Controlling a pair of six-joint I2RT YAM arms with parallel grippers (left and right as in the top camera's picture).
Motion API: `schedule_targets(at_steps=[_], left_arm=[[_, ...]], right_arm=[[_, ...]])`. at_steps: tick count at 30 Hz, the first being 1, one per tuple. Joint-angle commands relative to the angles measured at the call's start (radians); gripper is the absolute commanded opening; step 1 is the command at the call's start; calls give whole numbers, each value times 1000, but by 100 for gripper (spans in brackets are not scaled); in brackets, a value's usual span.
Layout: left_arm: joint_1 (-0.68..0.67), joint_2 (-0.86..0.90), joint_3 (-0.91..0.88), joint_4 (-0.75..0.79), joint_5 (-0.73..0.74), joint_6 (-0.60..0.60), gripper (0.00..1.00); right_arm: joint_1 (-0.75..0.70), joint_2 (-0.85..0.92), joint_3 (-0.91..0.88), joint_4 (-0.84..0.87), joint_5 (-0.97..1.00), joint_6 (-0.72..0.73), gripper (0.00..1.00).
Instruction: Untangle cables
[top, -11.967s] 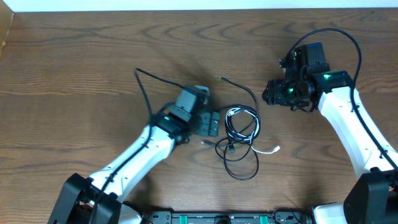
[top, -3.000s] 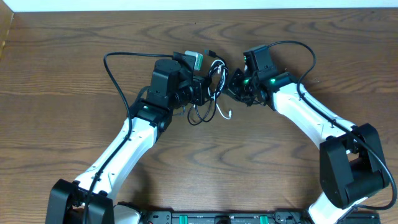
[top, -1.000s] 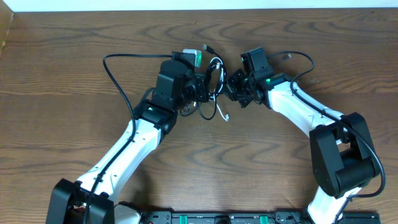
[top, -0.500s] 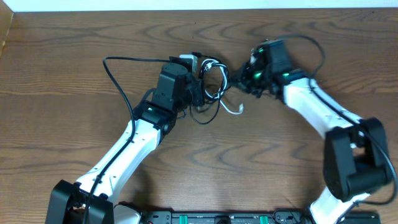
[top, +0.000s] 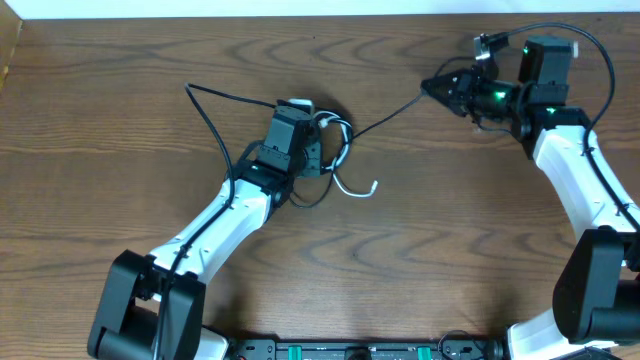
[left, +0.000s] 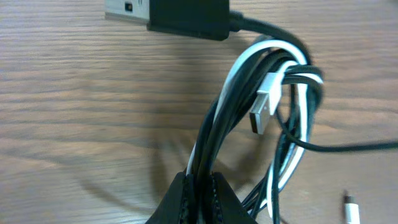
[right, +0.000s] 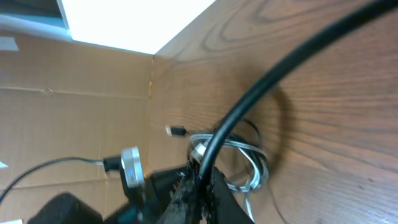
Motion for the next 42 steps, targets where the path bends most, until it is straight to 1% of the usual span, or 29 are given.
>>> schedule_targets(at_steps=[1,4,7,10,12,13,15,17,18,19,21,22,25,26,27,28,29,30,33,34,35,38,42], left_arm=[[4,10,0,16,-306,-139,8],[16,10,0,23,-410,-257,8],[43,10,0,24,-446,-389,7],[74,10,0,22,-445,-532,7],[96,10,0,25,-428,-669,8],[101,10,0,31,-403,-702,8],[112,10,0,61,-309,-710,8],[117,10,0,100,-190,-674,7],[119,10,0,142,-88,-602,8],[119,10,0,210,68,-466,8],[119,10,0,290,223,-335,7],[119,10,0,323,254,-314,8],[119,10,0,406,233,-309,7],[119,10,0,426,229,-283,7],[119,10,0,440,232,-237,7],[119,10,0,442,277,-140,7],[119,10,0,437,314,-102,8],[120,10,0,430,378,-63,7],[123,10,0,435,565,-27,7],[123,10,0,438,596,-27,8],[124,10,0,446,648,-26,8],[124,10,0,451,715,-25,8],[124,10,0,453,715,-26,8]], right_arm=[[-55,-9,5,-58,-40,-131,1],[-89,-9,5,-123,-29,-183,1],[-117,-9,5,-235,105,-185,1],[-126,-9,5,-345,272,-215,1],[-121,-9,5,-410,343,-266,1],[-118,-9,5,-422,344,-294,1],[-112,-9,5,-440,346,-331,1],[-100,-8,5,-455,345,-357,1],[-89,-8,5,-460,345,-369,1],[-66,-8,5,-464,345,-398,1],[-43,-8,5,-466,350,-416,1],[-31,-8,5,-468,349,-425,1],[9,-8,5,-473,349,-461,1],[23,-8,5,-476,356,-478,1],[37,-8,5,-480,380,-481,3],[60,-8,5,-486,443,-480,8],[68,-8,5,-487,469,-480,13],[79,-8,5,-487,497,-479,20],[93,-8,5,-480,506,-463,39],[97,-8,5,-476,506,-455,43],[104,-8,5,-466,506,-436,52],[118,-8,5,-452,492,-392,60],[150,-8,5,-446,366,-408,66]])
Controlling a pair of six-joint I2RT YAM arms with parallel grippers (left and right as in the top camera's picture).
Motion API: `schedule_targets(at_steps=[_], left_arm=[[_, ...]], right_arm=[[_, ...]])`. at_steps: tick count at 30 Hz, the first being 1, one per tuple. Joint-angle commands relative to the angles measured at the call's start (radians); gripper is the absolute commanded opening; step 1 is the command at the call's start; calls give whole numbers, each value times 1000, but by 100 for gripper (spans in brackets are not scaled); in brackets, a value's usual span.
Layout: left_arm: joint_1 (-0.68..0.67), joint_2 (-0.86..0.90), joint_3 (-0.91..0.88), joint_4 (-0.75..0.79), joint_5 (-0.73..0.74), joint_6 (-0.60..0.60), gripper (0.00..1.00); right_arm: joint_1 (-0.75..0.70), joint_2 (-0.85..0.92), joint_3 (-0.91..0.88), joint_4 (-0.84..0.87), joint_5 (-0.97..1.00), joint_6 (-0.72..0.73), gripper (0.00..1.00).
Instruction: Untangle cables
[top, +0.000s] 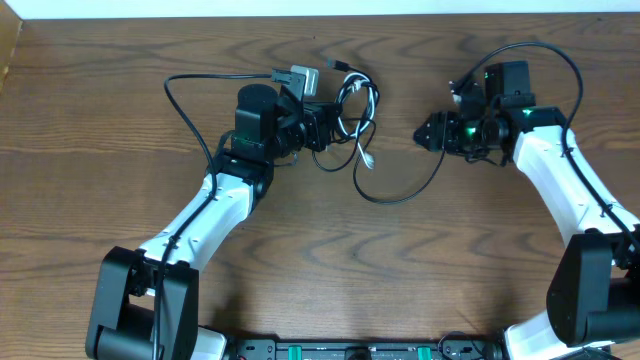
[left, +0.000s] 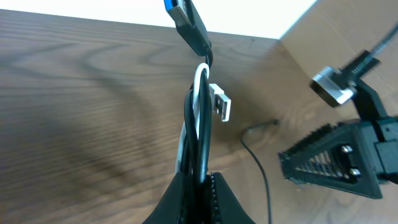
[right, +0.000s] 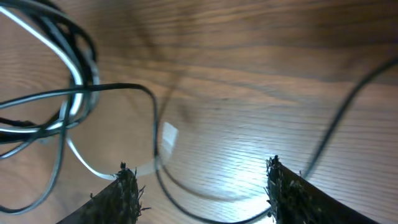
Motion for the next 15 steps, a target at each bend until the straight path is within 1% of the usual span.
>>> schedule_targets(at_steps=[1,4,9,11,13,15], left_arm=[[5,1,7,13,70,27,7],[5,1,7,13,66,23,8],[4,1,7,13,66,23,8],[4,1,7,13,66,23,7],[4,1,7,13,65,16,8],[5,1,7,13,30,-65,8]], right_arm=[[40,-8,5,0,-126,-3,67],[74,-8,5,-2,-174,41,67],[146,-7,5,18,-197,211,69],[180,-6,5,42,-192,241,69],[210,-1,5,60,-152,270,68],[266,17,5,68,-23,368,68]])
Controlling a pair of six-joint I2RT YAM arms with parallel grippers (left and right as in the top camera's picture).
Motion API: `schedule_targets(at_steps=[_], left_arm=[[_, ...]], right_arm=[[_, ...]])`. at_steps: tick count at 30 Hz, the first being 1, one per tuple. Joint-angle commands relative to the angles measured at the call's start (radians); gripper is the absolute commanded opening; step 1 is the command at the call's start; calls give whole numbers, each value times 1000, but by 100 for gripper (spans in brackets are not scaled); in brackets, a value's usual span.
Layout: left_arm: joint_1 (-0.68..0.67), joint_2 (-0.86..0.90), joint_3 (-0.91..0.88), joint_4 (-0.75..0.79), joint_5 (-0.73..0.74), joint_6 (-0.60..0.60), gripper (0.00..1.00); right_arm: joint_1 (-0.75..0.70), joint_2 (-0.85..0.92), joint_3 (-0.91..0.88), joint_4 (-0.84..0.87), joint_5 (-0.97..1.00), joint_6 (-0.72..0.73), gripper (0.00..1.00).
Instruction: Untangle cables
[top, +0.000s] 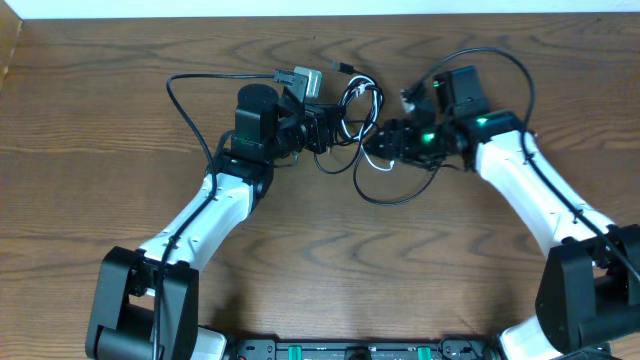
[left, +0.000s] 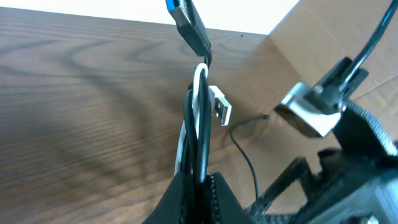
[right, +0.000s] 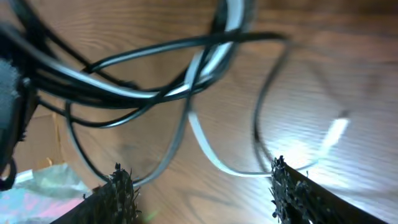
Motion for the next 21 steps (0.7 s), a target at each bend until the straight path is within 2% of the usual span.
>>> schedule_targets(at_steps=[1,6,10,16,21], left_arm=[[5,1,7,12,-24,-91,7],[4,1,7,12,-47,-204,7],[5,0,7,12,-52,-241,8],[24,-12,8,47,-154,-241,7],[119,-50,8,63,-155,-241,8]], right_arm=[[74,26,5,7,142,175,67],[135,81,5,71,174,207,63],[161,103,5,69,254,235,50],[153,103,5,-82,538,235,51],[91,103,5,-207,725,235,52]])
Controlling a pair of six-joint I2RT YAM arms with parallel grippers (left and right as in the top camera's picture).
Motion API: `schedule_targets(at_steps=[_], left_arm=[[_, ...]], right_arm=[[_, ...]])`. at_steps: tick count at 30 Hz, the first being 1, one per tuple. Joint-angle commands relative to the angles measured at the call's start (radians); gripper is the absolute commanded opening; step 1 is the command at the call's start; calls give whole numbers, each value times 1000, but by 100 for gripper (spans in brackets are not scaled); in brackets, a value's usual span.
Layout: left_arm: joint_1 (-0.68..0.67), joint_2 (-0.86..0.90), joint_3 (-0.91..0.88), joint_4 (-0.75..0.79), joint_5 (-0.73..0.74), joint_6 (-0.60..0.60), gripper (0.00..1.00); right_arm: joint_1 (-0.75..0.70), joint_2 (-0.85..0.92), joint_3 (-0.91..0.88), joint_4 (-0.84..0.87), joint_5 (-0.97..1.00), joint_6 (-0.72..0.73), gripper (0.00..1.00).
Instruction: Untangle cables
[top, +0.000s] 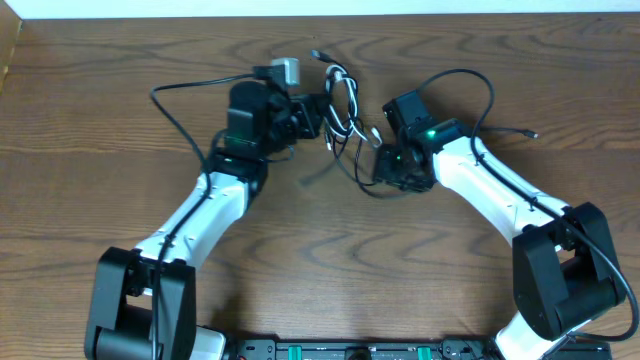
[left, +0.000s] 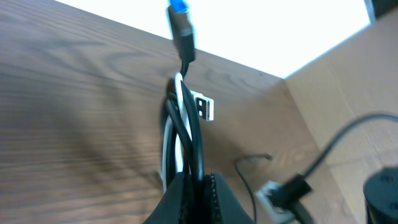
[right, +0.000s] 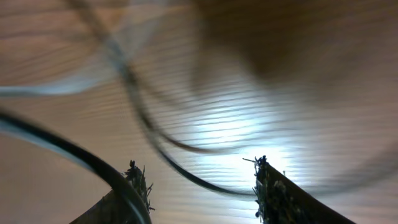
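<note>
A tangled bundle of black and white cables (top: 341, 100) hangs from my left gripper (top: 318, 115), which is shut on it near the table's far edge. In the left wrist view the bundle (left: 181, 121) rises from the fingertips (left: 186, 182), with a silver USB plug (left: 203, 107) and a black plug with a blue tip (left: 180, 25) on top. My right gripper (top: 383, 168) is open just right of and below the bundle, over a loose black cable loop (top: 372, 190). Its wrist view is blurred; a black cable (right: 163, 148) runs between the open fingers (right: 264, 186).
A black wire of the left arm (top: 170, 100) arcs over the table on the left. A thin black cable ends in a small plug (top: 530, 132) to the right. A cardboard wall (top: 8, 50) stands at the far left, next to the table's far edge (top: 150, 16).
My right gripper, still open, has moved from level with the bundle to lower and closer in, over the cable loop. My left gripper has shifted the bundle slightly toward the far edge.
First my left gripper held the bundle mid-table while the right, shut on a black cable, held it taut at the far right. Then the bundle was near the far edge, the right gripper open, the cable slack. The right gripper then stood beside the bundle, now below it.
</note>
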Motion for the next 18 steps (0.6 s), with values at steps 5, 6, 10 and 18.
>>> schedule_targets(at_steps=[5,6,10,18], left_arm=[[192,-107,8,7,-34,-28,7],[209,-120,8,-1,-34,-28,7],[271,-169,8,-69,-35,-13,7],[304,-188,8,-269,-29,60,8]], right_arm=[[-134,9,4,-107,315,10,52],[-156,9,4,-115,333,9,51],[-252,9,4,-132,384,5,51],[-401,9,4,-134,344,-51,46]])
